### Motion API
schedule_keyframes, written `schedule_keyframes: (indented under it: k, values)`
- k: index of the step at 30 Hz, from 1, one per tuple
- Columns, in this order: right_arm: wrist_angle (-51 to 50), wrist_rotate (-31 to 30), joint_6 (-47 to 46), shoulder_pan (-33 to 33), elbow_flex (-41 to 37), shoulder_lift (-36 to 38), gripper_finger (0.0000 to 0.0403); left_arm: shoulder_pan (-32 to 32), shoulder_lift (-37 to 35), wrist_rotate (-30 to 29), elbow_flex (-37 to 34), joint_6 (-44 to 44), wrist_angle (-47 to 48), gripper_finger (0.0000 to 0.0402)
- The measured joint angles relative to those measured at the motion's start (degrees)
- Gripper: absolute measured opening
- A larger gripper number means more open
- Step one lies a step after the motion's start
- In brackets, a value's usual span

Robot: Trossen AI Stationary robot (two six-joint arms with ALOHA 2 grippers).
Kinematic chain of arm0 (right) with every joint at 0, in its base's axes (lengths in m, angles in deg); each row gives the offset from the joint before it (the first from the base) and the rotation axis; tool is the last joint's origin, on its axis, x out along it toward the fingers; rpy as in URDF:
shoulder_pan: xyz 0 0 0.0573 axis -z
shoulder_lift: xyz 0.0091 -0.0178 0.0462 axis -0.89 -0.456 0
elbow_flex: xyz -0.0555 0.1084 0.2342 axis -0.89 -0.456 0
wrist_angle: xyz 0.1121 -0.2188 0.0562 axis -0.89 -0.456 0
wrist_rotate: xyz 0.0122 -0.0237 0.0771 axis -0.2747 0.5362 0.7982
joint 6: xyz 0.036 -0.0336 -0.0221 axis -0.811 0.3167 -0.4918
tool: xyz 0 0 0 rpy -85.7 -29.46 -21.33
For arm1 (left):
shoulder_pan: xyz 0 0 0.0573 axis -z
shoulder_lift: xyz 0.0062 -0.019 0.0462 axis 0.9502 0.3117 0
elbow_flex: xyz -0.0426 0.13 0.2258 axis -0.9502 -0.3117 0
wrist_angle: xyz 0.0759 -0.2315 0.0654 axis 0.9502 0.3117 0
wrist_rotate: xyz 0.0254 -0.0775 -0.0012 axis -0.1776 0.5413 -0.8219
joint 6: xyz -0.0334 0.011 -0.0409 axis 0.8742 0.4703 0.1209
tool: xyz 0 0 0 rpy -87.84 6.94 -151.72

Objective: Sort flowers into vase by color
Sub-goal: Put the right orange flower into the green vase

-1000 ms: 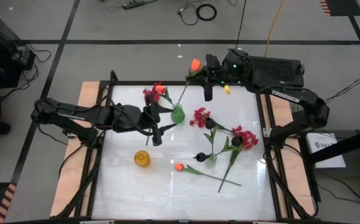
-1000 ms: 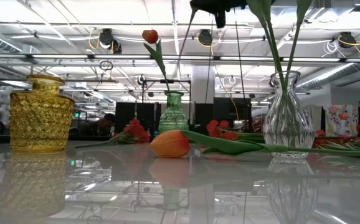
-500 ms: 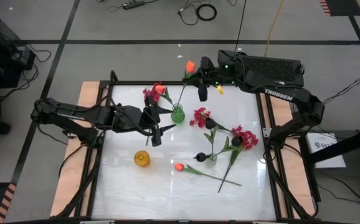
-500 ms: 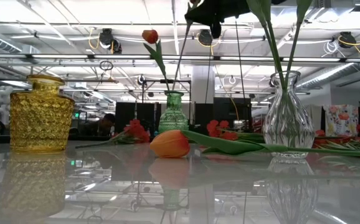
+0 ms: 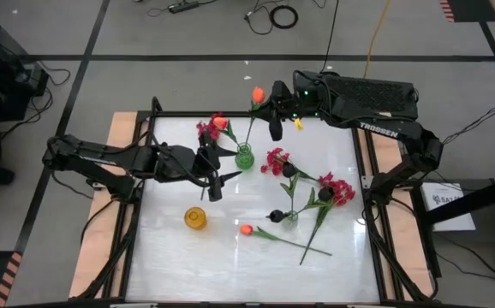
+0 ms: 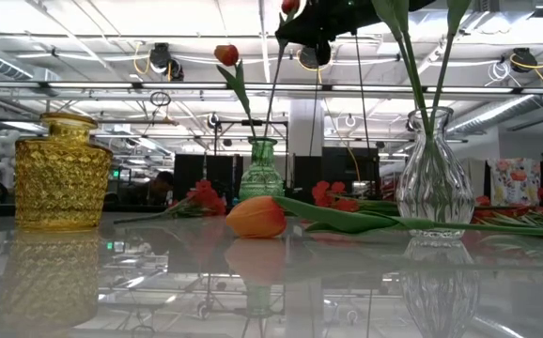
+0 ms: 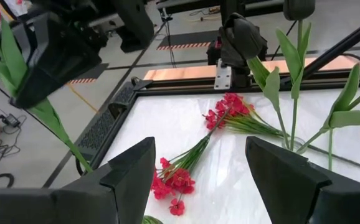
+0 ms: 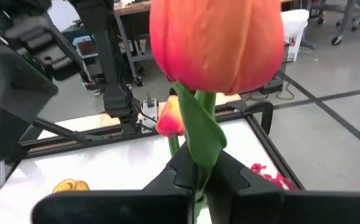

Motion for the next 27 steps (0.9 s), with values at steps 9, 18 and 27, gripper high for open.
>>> schedule_keyframes:
  k: [9, 18, 27]
  values:
    - [0.0, 0.0, -2.6, 0.0, 0.0, 0.0, 0.0056, 0.0, 0.0, 0.0, 0.0, 0.1, 0.2, 0.0258]
    - [-0.7, 0.0, -2.9, -0.1, 0.0, 0.0, 0.0127, 0.0, 0.0, 0.0, 0.0, 0.2, 0.2, 0.0258]
    - [0.4, 0.0, -5.2, -0.1, 0.0, 0.9, 0.0192, 0.0, 0.0, 0.0, 0.0, 0.3, 1.7, 0.0258]
